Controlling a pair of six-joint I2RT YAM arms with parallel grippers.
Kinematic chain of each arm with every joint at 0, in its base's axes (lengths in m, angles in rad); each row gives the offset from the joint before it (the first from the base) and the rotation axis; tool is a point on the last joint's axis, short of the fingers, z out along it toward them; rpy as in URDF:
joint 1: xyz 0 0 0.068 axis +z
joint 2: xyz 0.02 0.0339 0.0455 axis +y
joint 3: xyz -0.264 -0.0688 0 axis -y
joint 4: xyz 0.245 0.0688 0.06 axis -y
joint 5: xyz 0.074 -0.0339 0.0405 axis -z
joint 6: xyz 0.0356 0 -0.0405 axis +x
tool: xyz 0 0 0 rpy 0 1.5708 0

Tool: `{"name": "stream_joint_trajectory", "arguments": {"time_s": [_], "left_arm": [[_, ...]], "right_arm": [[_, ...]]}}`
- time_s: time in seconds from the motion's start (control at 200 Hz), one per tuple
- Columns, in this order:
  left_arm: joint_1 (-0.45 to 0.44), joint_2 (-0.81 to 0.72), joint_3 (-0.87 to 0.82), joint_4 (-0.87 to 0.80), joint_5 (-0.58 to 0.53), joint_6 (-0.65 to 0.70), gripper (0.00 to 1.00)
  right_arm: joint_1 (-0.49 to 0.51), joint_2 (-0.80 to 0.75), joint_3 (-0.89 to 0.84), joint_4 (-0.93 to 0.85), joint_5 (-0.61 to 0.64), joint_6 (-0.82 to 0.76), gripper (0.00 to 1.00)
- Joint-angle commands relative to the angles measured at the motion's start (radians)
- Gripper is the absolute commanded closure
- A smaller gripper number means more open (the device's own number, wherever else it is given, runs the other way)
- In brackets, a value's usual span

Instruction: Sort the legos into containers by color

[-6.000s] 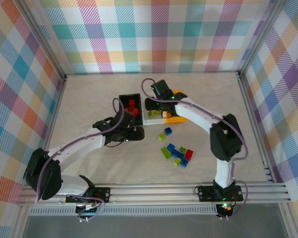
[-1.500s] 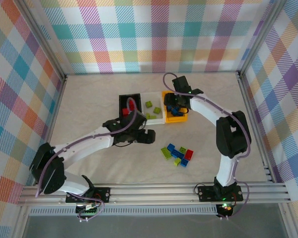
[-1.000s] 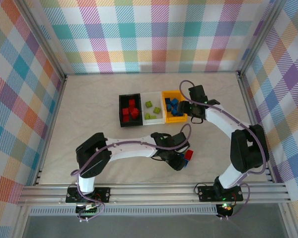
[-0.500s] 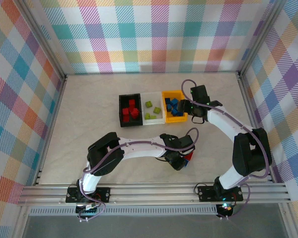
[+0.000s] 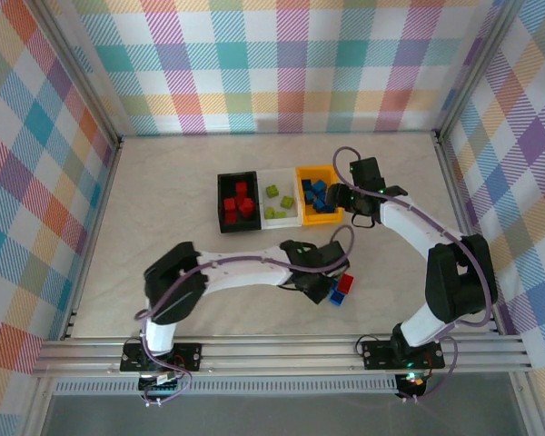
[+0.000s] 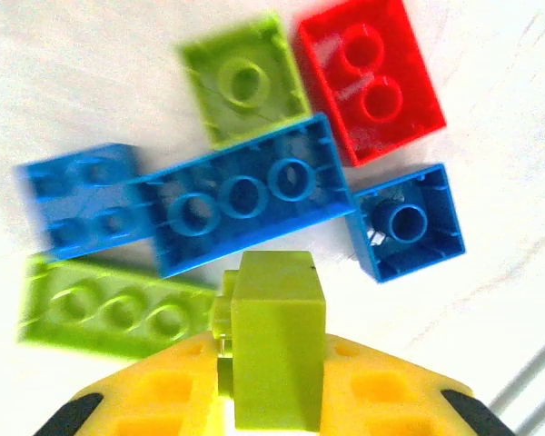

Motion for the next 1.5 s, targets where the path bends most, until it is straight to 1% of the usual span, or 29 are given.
{"name": "stream_joint_trajectory", "arguments": {"time_s": [0.0, 0.05, 0.11, 0.215, 0.285, 0.405, 0.485, 0.55, 0.61, 0.665, 0.73, 0.805, 0.925, 0.99, 1.025, 1.12, 1.265, 1.36, 1.495], "left_arm": [[0.112, -0.144, -0.028, 0.031, -0.105, -0.06, 0.83], [0.166, -0.163, -0.027, 0.027, -0.142, -0.077, 0.85], [0.238, -0.167, -0.012, 0.03, -0.165, -0.103, 0.85], [0.346, -0.113, 0.062, 0.025, -0.181, -0.129, 0.84], [0.387, -0.037, 0.161, -0.013, -0.227, -0.13, 0.83], [0.457, 0.113, 0.339, -0.067, -0.221, -0.154, 0.85], [0.48, 0.203, 0.458, -0.114, -0.216, -0.159, 0.85], [0.487, 0.27, 0.556, -0.168, -0.229, -0.152, 0.83], [0.489, 0.319, 0.629, -0.203, -0.239, -0.147, 0.75], [0.489, 0.341, 0.669, -0.218, -0.229, -0.146, 0.66], [0.49, 0.338, 0.679, -0.212, -0.215, -0.15, 0.49], [0.488, 0.312, 0.671, -0.2, -0.187, -0.155, 0.37], [0.477, 0.221, 0.607, -0.156, -0.127, -0.174, 0.24], [0.464, 0.14, 0.523, -0.107, -0.088, -0.189, 0.17], [0.453, 0.091, 0.473, -0.078, -0.07, -0.199, 0.1], [0.415, -0.042, 0.323, -0.011, -0.039, -0.218, 0.01], [0.349, -0.229, 0.086, 0.049, -0.062, -0.243, 0.0], [0.345, -0.334, -0.072, 0.087, -0.065, -0.282, 0.0], [0.345, -0.439, -0.224, 0.108, -0.057, -0.324, 0.0]], "right_arm": [[-0.006, -0.032, -0.032, 0.028, -0.027, 0.015, 0.29], [-0.006, -0.037, -0.044, 0.034, -0.038, 0.019, 0.29], [-0.004, -0.043, -0.058, 0.044, -0.047, 0.023, 0.29], [-0.002, -0.051, -0.072, 0.045, -0.056, 0.026, 0.29], [0.002, -0.06, -0.079, 0.038, -0.058, 0.024, 0.29], [0.012, -0.105, -0.109, 0.024, -0.058, 0.03, 0.29], [0.028, -0.147, -0.136, 0.012, -0.067, 0.029, 0.29], [0.047, -0.18, -0.159, -0.007, -0.07, 0.022, 0.29], [0.064, -0.21, -0.183, -0.026, -0.072, 0.018, 0.29], [0.078, -0.241, -0.208, -0.035, -0.086, 0.017, 0.29], [0.093, -0.273, -0.238, -0.047, -0.107, 0.015, 0.28], [0.112, -0.295, -0.261, -0.077, -0.128, 0.016, 0.28], [0.164, -0.317, -0.298, -0.113, -0.119, 0.022, 0.28], [0.181, -0.326, -0.32, -0.13, -0.115, 0.043, 0.28], [0.184, -0.335, -0.334, -0.14, -0.117, 0.064, 0.29], [0.192, -0.37, -0.377, -0.164, -0.111, 0.116, 0.29], [0.208, -0.434, -0.402, -0.248, -0.102, 0.142, 0.32], [0.24, -0.445, -0.394, -0.346, -0.117, 0.155, 0.32], [0.313, -0.467, -0.427, -0.428, -0.157, 0.247, 0.31]]}}
